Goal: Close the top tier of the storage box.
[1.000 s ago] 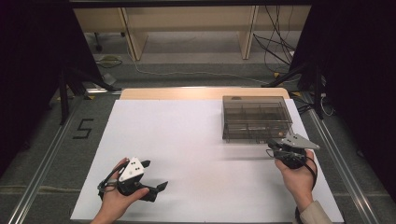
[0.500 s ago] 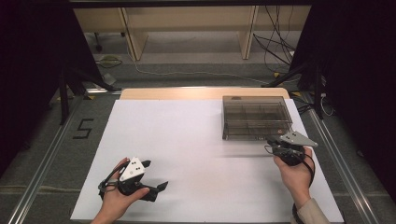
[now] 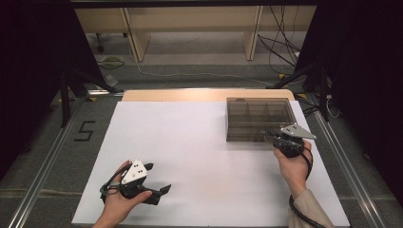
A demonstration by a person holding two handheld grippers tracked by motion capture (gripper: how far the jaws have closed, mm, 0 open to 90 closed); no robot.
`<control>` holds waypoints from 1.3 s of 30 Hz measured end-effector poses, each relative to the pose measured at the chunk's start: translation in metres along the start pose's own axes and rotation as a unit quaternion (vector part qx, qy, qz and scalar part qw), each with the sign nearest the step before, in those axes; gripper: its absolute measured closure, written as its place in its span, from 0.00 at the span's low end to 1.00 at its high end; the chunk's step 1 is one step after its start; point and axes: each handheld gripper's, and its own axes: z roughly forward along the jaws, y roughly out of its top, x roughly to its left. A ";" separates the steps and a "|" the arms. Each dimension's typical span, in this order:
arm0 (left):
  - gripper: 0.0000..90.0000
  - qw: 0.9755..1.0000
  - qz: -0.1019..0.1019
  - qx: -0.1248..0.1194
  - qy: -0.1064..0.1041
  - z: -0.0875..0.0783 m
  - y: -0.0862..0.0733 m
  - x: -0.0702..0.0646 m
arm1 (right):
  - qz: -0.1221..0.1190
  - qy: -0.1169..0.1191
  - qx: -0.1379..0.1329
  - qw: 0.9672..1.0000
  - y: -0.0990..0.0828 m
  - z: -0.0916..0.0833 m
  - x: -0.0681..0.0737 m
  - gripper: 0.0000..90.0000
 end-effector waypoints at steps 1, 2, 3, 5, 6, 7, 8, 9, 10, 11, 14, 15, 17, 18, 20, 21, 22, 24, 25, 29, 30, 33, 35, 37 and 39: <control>0.03 1.000 -0.002 -0.002 0.000 0.000 0.000 0.000 | 0.001 -0.001 -0.002 1.000 0.000 0.002 -0.001 1.00; 0.03 1.000 -0.002 -0.002 0.000 0.000 0.000 0.000 | 0.004 -0.001 -0.002 1.000 0.001 0.003 -0.001 1.00; 0.03 1.000 0.000 -0.002 0.000 0.000 0.000 0.000 | 0.006 -0.001 -0.003 1.000 0.001 0.004 -0.002 1.00; 0.03 1.000 -0.001 -0.001 0.000 0.000 0.000 0.000 | 0.009 -0.001 -0.005 1.000 0.001 0.006 -0.003 1.00; 0.03 1.000 0.000 0.000 -0.001 0.000 0.000 0.000 | 0.010 -0.002 -0.005 1.000 0.002 0.007 -0.003 0.99; 0.03 1.000 0.000 0.000 -0.001 0.000 0.000 0.000 | 0.012 -0.003 -0.005 1.000 0.002 0.008 -0.004 0.99; 0.03 1.000 0.001 0.000 0.000 0.000 0.000 0.000 | 0.014 0.000 -0.008 1.000 0.002 0.009 -0.005 1.00; 0.03 1.000 0.000 0.000 0.000 0.000 0.000 0.000 | 0.015 0.001 -0.009 1.000 0.003 0.009 -0.005 1.00; 0.03 1.000 0.000 0.000 0.000 0.000 0.000 0.000 | 0.013 0.001 -0.008 1.000 0.004 0.009 -0.005 1.00; 0.03 1.000 0.000 -0.001 0.000 0.000 0.000 0.000 | 0.015 0.001 -0.008 1.000 0.004 0.009 -0.005 0.99; 0.03 1.000 -0.001 -0.002 0.000 0.000 0.000 0.000 | 0.018 0.000 -0.006 1.000 0.003 0.007 -0.005 0.91; 0.03 1.000 -0.001 -0.002 0.001 -0.001 0.000 0.000 | 0.017 -0.002 -0.005 1.000 0.004 0.005 -0.005 0.89; 0.03 1.000 -0.001 -0.002 0.001 -0.001 0.000 0.000 | 0.014 -0.002 -0.008 1.000 0.002 -0.003 -0.004 0.83; 0.03 1.000 -0.002 -0.003 0.001 -0.002 0.000 0.000 | 0.009 0.001 -0.007 1.000 0.001 -0.007 -0.003 0.80; 0.03 1.000 -0.002 -0.002 0.002 -0.002 -0.001 0.001 | 0.007 0.008 -0.010 1.000 -0.001 -0.018 -0.001 0.73; 0.03 1.000 -0.001 -0.002 0.001 -0.002 0.000 0.000 | 0.015 0.017 -0.014 1.000 -0.003 -0.024 0.000 0.70; 0.03 1.000 0.000 -0.003 0.001 -0.002 0.000 0.000 | 0.018 0.028 -0.019 0.999 -0.004 -0.030 0.001 0.67; 0.03 1.000 0.000 -0.002 0.001 -0.002 0.000 -0.001 | 0.016 0.047 -0.027 0.998 -0.005 -0.041 0.006 0.63; 0.03 1.000 0.001 -0.003 0.001 -0.002 0.000 -0.001 | 0.015 0.056 -0.031 0.998 -0.005 -0.046 0.008 0.60; 0.03 1.000 0.001 -0.003 0.002 -0.002 0.000 -0.001 | 0.014 0.092 -0.038 0.995 -0.009 -0.063 0.021 0.54; 0.03 1.000 0.002 -0.003 0.003 -0.002 0.000 -0.001 | 0.014 0.100 -0.039 0.994 -0.011 -0.067 0.024 0.53; 0.03 1.000 0.001 -0.005 0.002 -0.002 0.000 -0.001 | 0.009 0.123 -0.037 0.992 -0.017 -0.075 0.033 0.47; 0.03 1.000 0.000 -0.005 0.002 -0.002 0.000 -0.001 | 0.005 0.138 -0.035 0.990 -0.020 -0.079 0.036 0.42; 0.03 1.000 0.001 -0.004 0.001 -0.002 0.000 -0.001 | 0.004 0.153 -0.034 0.988 -0.022 -0.081 0.038 0.36; 0.03 1.000 0.001 -0.004 0.002 -0.002 0.000 -0.001 | 0.005 0.159 -0.036 0.987 -0.022 -0.082 0.038 0.33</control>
